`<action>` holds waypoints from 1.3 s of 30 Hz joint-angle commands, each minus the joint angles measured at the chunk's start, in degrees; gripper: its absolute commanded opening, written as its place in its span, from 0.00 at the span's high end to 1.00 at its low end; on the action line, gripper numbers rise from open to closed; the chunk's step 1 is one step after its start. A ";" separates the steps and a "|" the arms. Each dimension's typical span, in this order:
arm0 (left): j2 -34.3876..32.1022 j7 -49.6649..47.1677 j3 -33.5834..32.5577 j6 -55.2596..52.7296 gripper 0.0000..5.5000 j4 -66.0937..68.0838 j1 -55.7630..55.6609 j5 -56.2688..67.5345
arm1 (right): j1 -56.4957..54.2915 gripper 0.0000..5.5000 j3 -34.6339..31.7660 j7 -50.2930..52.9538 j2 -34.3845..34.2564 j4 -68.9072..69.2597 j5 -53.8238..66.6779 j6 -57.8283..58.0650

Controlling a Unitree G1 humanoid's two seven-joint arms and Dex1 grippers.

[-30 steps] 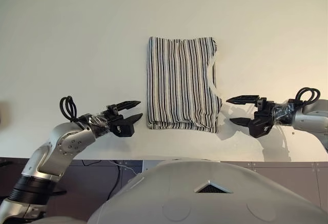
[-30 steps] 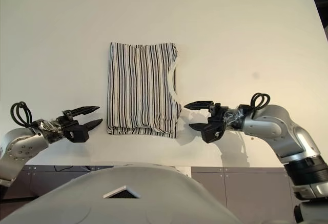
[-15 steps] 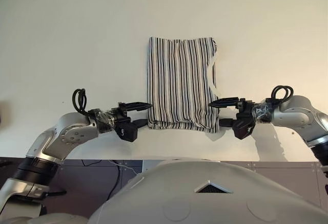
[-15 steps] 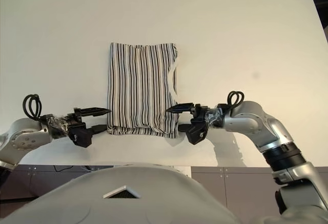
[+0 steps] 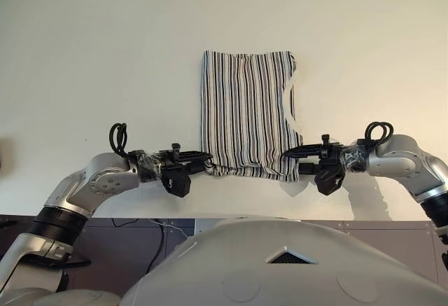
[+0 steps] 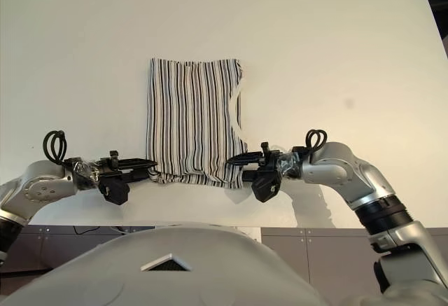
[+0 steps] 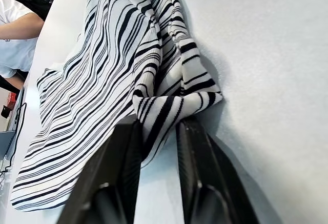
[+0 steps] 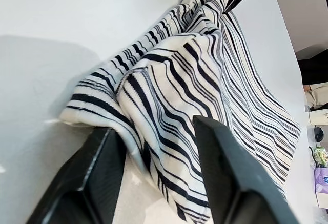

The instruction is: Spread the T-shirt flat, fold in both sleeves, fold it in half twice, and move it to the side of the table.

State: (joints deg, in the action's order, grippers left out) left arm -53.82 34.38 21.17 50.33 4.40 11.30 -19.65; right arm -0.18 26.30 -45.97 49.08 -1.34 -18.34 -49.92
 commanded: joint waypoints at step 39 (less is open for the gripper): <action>20.77 5.33 -7.72 -56.99 0.94 13.72 -28.06 33.73 | -22.06 0.95 -7.35 4.29 -21.35 -14.44 22.25 53.32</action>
State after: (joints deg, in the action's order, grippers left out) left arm -34.88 40.83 12.92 -9.96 13.80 -14.59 17.48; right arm -21.58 19.74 -43.00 28.55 -14.19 5.62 5.68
